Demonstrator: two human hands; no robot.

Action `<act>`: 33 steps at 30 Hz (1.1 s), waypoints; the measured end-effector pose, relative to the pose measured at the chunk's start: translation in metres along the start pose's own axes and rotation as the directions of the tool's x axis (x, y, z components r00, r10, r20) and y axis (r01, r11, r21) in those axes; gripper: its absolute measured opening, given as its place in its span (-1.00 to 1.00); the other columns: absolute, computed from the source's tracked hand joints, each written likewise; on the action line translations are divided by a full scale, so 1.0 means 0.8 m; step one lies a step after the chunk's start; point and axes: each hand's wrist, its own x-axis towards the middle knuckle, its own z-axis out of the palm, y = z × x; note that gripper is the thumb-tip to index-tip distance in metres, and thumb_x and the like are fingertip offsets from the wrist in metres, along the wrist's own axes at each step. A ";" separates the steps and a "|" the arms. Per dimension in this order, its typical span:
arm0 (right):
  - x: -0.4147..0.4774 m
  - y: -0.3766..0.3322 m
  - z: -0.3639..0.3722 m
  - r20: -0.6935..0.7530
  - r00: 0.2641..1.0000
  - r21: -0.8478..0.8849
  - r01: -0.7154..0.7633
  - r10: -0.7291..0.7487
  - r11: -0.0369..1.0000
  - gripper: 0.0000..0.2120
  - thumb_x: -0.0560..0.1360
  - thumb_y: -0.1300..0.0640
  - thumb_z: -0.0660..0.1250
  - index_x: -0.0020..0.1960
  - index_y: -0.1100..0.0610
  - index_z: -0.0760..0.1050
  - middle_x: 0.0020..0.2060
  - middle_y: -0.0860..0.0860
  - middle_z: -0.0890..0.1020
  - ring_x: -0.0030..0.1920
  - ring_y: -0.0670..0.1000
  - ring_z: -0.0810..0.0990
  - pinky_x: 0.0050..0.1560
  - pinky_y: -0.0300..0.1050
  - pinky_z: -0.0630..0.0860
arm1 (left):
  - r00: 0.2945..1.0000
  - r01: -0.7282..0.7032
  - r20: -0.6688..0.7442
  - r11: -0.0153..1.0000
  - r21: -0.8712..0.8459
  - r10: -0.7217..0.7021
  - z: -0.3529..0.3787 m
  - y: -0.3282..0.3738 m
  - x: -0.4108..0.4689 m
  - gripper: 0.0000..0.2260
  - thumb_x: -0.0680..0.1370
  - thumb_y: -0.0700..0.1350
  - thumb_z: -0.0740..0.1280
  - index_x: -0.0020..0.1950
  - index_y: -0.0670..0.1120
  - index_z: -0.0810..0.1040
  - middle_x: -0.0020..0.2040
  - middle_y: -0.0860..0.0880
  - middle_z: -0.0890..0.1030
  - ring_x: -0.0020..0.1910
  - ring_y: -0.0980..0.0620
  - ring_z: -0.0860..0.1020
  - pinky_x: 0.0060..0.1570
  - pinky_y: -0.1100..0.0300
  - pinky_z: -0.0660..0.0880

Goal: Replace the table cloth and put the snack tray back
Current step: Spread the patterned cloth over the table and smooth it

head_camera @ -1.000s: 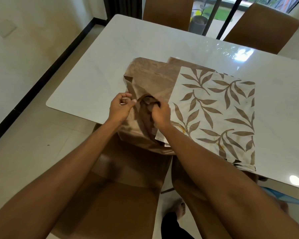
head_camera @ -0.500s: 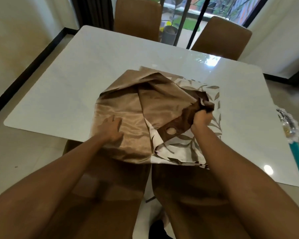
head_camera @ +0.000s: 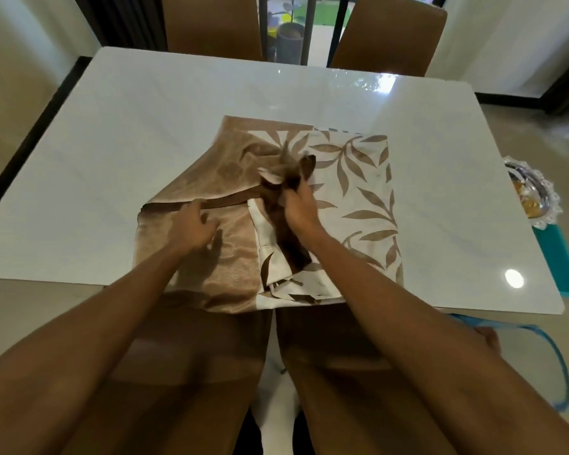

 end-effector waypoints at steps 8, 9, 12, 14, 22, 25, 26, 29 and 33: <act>-0.051 -0.005 0.126 0.371 0.928 0.078 -0.068 0.034 0.995 -0.80 0.64 0.28 0.13 0.11 0.15 0.51 -0.15 0.10 0.57 -0.10 0.08 0.55 0.01 -0.07 0.47 | 0.986 0.100 -0.108 0.973 -0.208 -0.124 -0.068 -0.067 0.027 -0.63 0.45 -0.11 0.35 0.24 -0.19 0.51 0.18 -0.23 0.60 0.18 -0.26 0.55 0.15 -0.06 0.44; -0.051 0.007 0.118 0.331 0.940 0.046 -0.101 0.081 0.994 -0.82 0.65 0.27 0.13 0.08 0.12 0.50 -0.16 0.07 0.57 -0.12 0.04 0.54 0.00 -0.10 0.46 | 0.982 0.135 -0.107 0.970 -0.200 -0.159 -0.071 -0.074 0.028 -0.63 0.50 -0.13 0.34 0.29 -0.19 0.50 0.23 -0.21 0.59 0.22 -0.25 0.54 0.19 -0.05 0.43; -0.046 0.047 0.104 0.284 0.953 -0.151 -0.060 0.102 0.987 -0.79 0.64 0.15 0.15 0.10 0.12 0.56 -0.01 0.06 0.65 0.03 0.05 0.60 0.19 0.06 0.52 | 0.970 0.200 -0.107 0.964 -0.174 -0.220 -0.081 -0.110 0.036 -0.64 0.57 -0.13 0.33 0.37 -0.12 0.48 0.31 -0.16 0.56 0.30 -0.19 0.50 0.27 0.00 0.40; -0.050 0.060 0.102 0.304 0.944 -0.235 -0.054 0.126 0.971 -0.77 0.62 0.12 0.15 0.10 0.16 0.56 -0.02 0.11 0.65 0.01 0.09 0.61 0.20 0.21 0.51 | 0.968 0.216 -0.096 0.962 -0.165 -0.233 -0.086 -0.126 0.043 -0.60 0.59 -0.10 0.31 0.43 -0.13 0.44 0.35 -0.19 0.52 0.34 -0.19 0.47 0.32 0.00 0.37; -0.088 0.046 0.209 0.705 0.708 -0.315 0.288 0.020 0.905 -0.72 0.67 0.17 0.15 0.30 0.17 0.51 0.19 0.15 0.63 0.16 0.14 0.58 0.25 0.13 0.46 | 0.967 0.256 0.097 0.911 -0.324 -0.237 -0.124 -0.087 0.112 -0.63 0.66 0.22 0.11 0.15 -0.05 0.47 0.07 -0.07 0.50 0.07 -0.06 0.47 0.08 0.09 0.36; -0.081 0.058 0.236 0.763 0.646 -0.361 0.417 0.007 0.834 -0.72 0.65 0.12 0.21 0.33 0.13 0.50 0.22 0.14 0.62 0.17 0.14 0.57 0.26 0.15 0.47 | 0.948 0.223 0.250 0.971 -0.086 -0.195 -0.126 -0.087 0.134 -0.51 0.52 0.33 0.30 0.25 0.00 0.46 0.22 -0.09 0.50 0.21 -0.10 0.49 0.24 0.05 0.40; -0.079 0.061 0.239 0.788 0.615 -0.355 0.451 0.003 0.819 -0.74 0.64 0.10 0.25 0.29 0.13 0.52 0.19 0.12 0.62 0.16 0.13 0.57 0.24 0.15 0.48 | 0.938 0.218 0.281 0.976 -0.019 -0.204 -0.122 -0.088 0.135 -0.37 0.45 0.36 0.37 0.36 0.00 0.44 0.33 -0.09 0.48 0.30 -0.11 0.47 0.31 0.00 0.41; -0.070 0.063 0.238 0.881 0.471 -0.336 0.556 0.045 0.761 -0.66 0.59 0.02 0.37 0.32 0.12 0.53 0.38 0.08 0.53 0.33 0.07 0.49 0.37 -0.03 0.39 | 0.929 0.184 0.296 0.971 0.152 -0.222 -0.113 -0.083 0.136 -0.18 0.24 0.46 0.45 0.33 0.00 0.45 0.25 -0.03 0.51 0.23 -0.12 0.49 0.27 -0.12 0.44; -0.053 0.057 0.228 0.840 0.531 -0.366 0.397 0.115 0.841 -0.55 0.54 -0.16 0.41 0.36 -0.01 0.53 0.36 -0.04 0.56 0.32 -0.03 0.52 0.33 -0.11 0.41 | 0.954 0.093 0.253 0.959 0.267 -0.163 -0.099 -0.077 0.132 -0.51 0.38 0.27 0.45 0.14 -0.02 0.58 0.06 -0.03 0.59 0.10 -0.14 0.54 0.12 -0.04 0.41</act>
